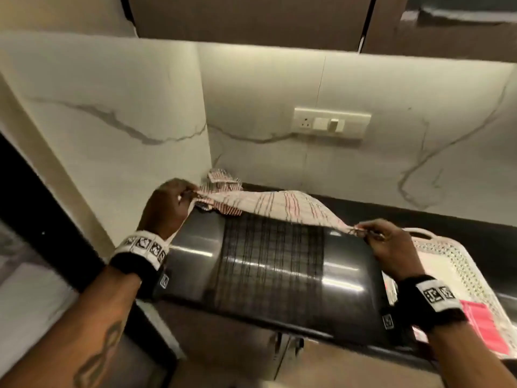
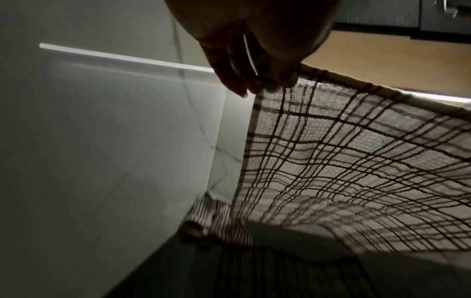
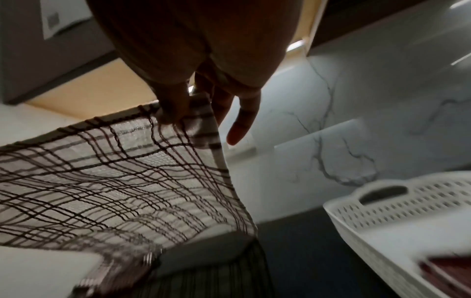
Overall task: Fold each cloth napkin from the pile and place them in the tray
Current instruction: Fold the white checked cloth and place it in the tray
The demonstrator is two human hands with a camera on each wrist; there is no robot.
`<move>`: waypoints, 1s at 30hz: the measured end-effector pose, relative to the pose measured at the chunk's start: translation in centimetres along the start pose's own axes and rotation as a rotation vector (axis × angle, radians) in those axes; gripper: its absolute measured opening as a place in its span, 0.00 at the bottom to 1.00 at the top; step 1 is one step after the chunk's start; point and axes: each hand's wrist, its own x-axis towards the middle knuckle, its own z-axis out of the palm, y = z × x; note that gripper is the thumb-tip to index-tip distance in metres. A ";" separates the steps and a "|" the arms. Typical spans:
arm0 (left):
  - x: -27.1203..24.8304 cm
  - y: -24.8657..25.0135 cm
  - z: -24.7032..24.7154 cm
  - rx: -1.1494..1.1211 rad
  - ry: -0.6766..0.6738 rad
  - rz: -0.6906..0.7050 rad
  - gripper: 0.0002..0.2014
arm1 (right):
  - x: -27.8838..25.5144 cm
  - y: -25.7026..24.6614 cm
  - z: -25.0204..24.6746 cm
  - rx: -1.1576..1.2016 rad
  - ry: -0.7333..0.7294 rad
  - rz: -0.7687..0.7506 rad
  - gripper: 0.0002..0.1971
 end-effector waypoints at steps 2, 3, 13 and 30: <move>-5.3 -0.3 0.7 0.031 -0.113 -0.004 0.08 | -4.1 2.1 0.9 -0.039 -0.078 0.057 0.10; -7.7 -0.3 1.0 0.030 -0.188 -0.014 0.08 | -5.9 2.9 1.3 -0.043 -0.116 0.092 0.11; -17.8 -0.7 1.6 -0.033 -0.809 -0.403 0.07 | -15.1 6.3 1.1 0.022 -0.385 0.454 0.08; -2.1 -8.5 19.0 0.056 -0.646 -0.441 0.05 | 3.8 14.0 9.8 -0.237 -0.093 0.628 0.07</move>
